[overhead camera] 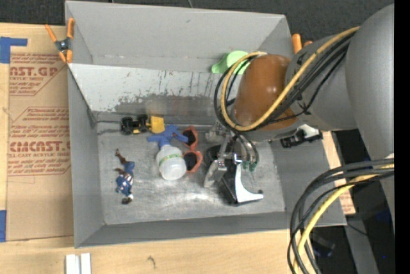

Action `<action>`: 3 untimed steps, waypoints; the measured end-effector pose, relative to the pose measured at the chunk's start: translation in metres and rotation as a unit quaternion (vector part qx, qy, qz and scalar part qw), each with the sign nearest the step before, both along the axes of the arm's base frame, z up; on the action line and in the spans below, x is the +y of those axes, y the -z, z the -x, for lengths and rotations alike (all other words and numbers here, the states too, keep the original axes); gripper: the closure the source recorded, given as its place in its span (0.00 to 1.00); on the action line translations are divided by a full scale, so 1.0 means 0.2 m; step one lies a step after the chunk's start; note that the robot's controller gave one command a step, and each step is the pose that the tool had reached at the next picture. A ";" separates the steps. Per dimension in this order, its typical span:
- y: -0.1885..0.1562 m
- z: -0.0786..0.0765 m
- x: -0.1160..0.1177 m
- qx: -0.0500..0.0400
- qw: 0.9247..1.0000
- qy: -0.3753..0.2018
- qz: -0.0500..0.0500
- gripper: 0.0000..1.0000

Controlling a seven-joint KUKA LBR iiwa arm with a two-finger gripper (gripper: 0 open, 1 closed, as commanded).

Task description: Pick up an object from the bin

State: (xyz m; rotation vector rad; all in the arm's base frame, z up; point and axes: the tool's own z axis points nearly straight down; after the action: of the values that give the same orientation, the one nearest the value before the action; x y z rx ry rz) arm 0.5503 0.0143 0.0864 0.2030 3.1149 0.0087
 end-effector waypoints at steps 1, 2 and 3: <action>0.06 -0.09 0.00 0.010 0.997 -0.078 0.003 0.00; 0.05 -0.12 0.07 0.014 0.996 -0.093 0.003 1.00; 0.05 -0.14 0.07 -0.002 0.996 -0.091 0.003 0.00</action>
Offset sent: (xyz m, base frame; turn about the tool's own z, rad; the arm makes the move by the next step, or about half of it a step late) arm 0.0217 0.0141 -0.0164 -0.1847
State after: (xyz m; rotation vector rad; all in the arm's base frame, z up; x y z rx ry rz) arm 0.5789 0.0293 0.0767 -0.0828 3.1176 0.0034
